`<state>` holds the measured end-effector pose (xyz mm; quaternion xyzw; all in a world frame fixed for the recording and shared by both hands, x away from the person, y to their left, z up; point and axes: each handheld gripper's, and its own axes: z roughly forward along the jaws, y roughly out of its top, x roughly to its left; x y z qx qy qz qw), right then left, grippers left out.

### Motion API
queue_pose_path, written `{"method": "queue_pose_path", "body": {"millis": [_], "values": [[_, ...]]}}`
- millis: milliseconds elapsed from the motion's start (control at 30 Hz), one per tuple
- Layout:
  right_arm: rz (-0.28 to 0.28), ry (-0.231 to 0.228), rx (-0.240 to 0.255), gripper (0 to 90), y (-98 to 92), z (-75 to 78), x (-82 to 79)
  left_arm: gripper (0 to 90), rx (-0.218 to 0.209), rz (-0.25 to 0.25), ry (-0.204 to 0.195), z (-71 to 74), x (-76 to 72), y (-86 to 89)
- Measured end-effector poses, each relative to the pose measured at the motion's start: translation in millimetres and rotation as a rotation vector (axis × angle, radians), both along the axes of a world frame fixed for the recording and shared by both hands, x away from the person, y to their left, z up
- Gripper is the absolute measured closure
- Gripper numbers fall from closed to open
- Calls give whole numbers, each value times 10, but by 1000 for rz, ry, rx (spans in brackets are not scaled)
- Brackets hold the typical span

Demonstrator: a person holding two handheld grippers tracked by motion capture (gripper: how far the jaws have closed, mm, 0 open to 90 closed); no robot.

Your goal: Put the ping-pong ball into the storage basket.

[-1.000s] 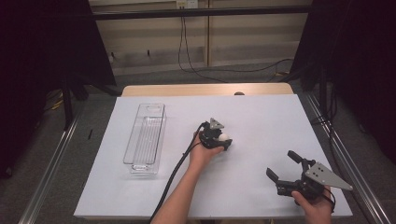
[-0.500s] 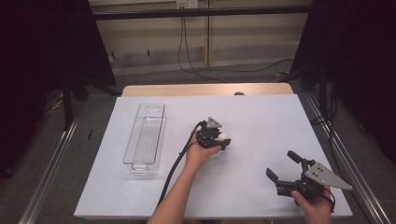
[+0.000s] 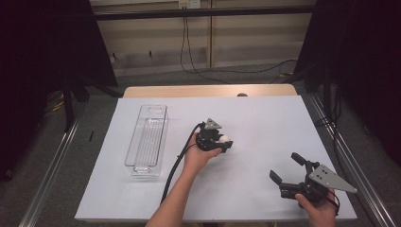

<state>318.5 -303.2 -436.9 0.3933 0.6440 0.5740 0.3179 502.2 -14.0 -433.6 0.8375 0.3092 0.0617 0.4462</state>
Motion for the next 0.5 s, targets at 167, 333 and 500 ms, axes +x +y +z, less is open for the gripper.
{"method": "queue_pose_path", "body": {"millis": [167,333,500], "values": [[2,0,1,14,1,0,0,511,-7,-1,-4,34,-21,21],[7,4,-1,14,2,-1,0,512,-10,7,-2,81,-30,61],[3,1,3,14,6,-1,4,512,-12,11,-9,121,-40,102]]}}
